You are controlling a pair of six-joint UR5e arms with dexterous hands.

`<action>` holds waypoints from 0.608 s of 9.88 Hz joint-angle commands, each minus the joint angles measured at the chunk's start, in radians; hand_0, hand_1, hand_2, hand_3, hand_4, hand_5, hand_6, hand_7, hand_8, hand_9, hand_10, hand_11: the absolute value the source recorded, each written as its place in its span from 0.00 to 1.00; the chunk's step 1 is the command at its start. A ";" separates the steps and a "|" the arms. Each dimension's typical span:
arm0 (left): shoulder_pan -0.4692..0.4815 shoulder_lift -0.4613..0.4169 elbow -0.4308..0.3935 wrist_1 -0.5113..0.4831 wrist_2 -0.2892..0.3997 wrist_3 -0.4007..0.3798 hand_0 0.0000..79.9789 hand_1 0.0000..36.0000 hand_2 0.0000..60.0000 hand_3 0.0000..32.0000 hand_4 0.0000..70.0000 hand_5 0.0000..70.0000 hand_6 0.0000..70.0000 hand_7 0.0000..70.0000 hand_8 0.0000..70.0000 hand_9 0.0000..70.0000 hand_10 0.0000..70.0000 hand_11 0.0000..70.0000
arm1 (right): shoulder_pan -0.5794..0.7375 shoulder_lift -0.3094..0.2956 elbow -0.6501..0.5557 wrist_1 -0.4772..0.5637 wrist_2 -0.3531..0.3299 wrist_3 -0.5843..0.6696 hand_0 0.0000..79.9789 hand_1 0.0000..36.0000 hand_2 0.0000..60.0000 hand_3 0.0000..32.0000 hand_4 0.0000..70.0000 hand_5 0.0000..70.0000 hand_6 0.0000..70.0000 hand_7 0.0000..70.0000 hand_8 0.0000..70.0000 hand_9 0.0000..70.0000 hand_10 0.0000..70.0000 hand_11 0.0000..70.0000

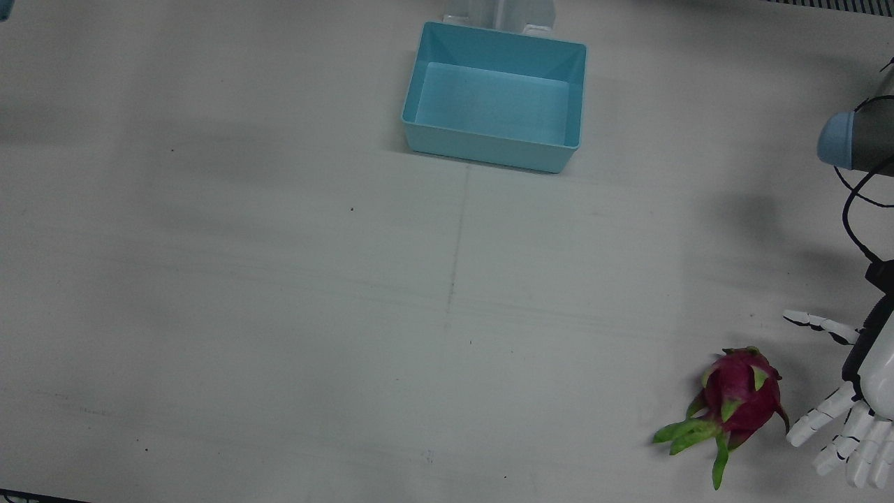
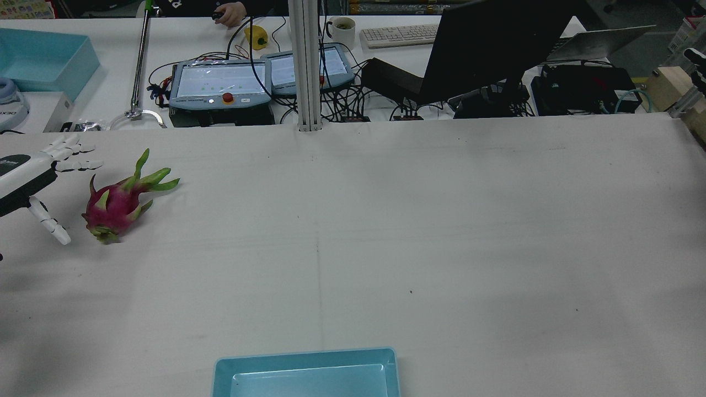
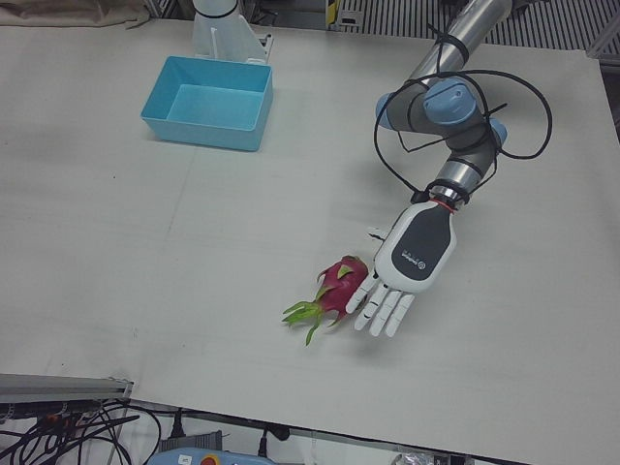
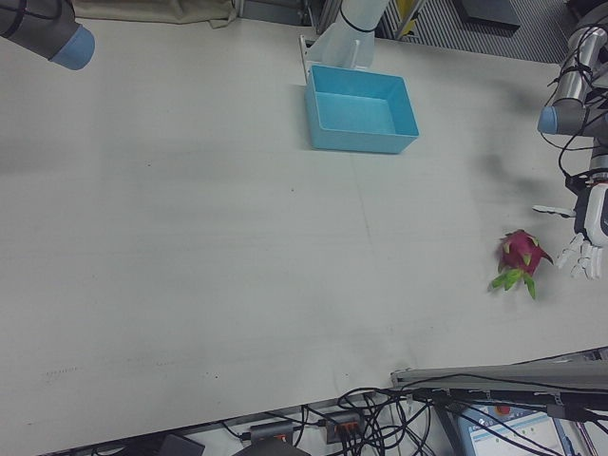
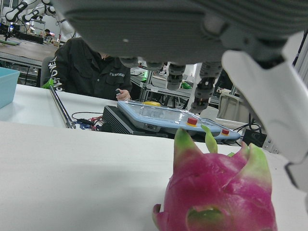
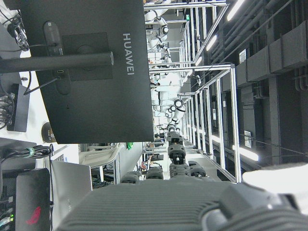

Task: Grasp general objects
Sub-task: 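Close the left hand's fingers around the dragon fruit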

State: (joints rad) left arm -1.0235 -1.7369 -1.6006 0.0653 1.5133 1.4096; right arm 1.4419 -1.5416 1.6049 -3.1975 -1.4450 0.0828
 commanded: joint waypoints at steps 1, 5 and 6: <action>0.109 -0.102 0.068 0.094 -0.025 0.003 0.59 0.32 0.06 0.00 0.33 0.21 0.01 0.23 0.00 0.03 0.00 0.00 | 0.000 0.000 0.001 -0.001 0.000 0.000 0.00 0.00 0.00 0.00 0.00 0.00 0.00 0.00 0.00 0.00 0.00 0.00; 0.114 -0.102 0.067 0.105 -0.058 0.002 0.59 0.36 0.08 0.00 0.25 0.18 0.00 0.20 0.00 0.02 0.00 0.00 | 0.000 0.000 0.000 -0.001 0.000 0.000 0.00 0.00 0.00 0.00 0.00 0.00 0.00 0.00 0.00 0.00 0.00 0.00; 0.114 -0.099 0.067 0.105 -0.058 0.003 0.60 0.40 0.10 0.00 0.24 0.17 0.00 0.19 0.00 0.02 0.00 0.00 | 0.000 0.000 0.000 -0.001 0.000 0.000 0.00 0.00 0.00 0.00 0.00 0.00 0.00 0.00 0.00 0.00 0.00 0.00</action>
State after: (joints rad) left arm -0.9112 -1.8389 -1.5345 0.1664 1.4607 1.4105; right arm 1.4419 -1.5417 1.6049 -3.1983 -1.4450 0.0828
